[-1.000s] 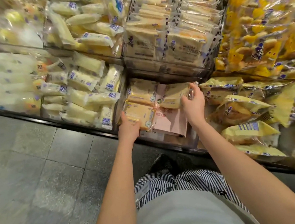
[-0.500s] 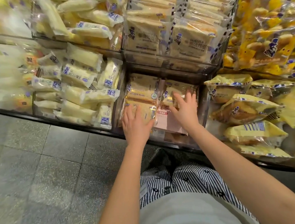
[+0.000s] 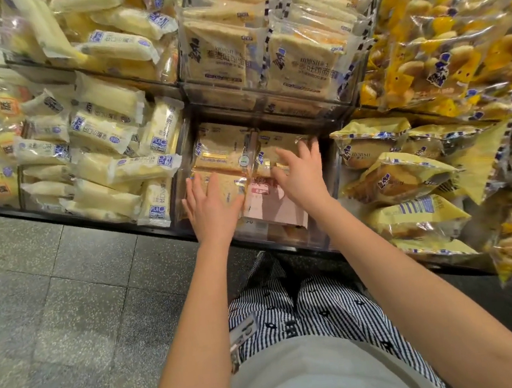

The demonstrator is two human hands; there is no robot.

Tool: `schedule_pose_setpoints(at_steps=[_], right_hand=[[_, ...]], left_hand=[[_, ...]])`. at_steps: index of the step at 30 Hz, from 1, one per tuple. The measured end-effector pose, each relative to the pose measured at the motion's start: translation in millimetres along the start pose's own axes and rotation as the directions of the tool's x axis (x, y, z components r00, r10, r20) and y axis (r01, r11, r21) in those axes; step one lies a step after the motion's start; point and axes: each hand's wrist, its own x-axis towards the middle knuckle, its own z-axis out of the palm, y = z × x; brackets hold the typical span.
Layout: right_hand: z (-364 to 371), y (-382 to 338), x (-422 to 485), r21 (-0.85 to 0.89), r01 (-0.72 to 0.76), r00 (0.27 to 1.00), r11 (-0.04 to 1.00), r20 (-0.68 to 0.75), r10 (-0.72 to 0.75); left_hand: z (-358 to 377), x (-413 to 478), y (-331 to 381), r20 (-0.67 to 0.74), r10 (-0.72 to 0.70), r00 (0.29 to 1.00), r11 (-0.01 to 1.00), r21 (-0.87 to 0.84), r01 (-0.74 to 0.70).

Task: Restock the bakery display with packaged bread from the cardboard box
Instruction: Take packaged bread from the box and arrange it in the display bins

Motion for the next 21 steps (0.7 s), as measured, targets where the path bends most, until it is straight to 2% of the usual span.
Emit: schedule_pose_setpoints(at_steps=[4,7,9,16,21], right_hand=[[-29.3,-1.6,-28.5,0.152,0.059,0.994,0.987,-0.102,-0.044],[-54.0,7.2,-52.5,0.205,0.106,0.977,0.973,-0.203,-0.063],[-71.3,23.4,-68.0,0.23,0.087,0.961,0.969,-0.276,-0.021],[-117.3,127.4,-136.8,0.359,-0.017,0.892,0.933,-0.416,0.177],[-143.0,221.4,-209.0,0.455,-0.147,0.83,0.878,-0.426,0.359]], left_hand=[[-14.2,0.9,39.9,-0.148,0.054,0.988,0.993,-0.097,-0.068],[-22.6,-4.1,77.7,-0.188,0.186,0.964,0.969,-0.13,-0.212],[-24.8,-13.2,104.6,-0.207,0.291,0.934,0.938,-0.132,-0.321],[6.5,-88.3,188.3,-0.146,0.552,0.821,0.808,-0.147,-0.57],[58.1,-171.1,252.9,-0.055,0.671,0.739,0.729,-0.134,-0.672]])
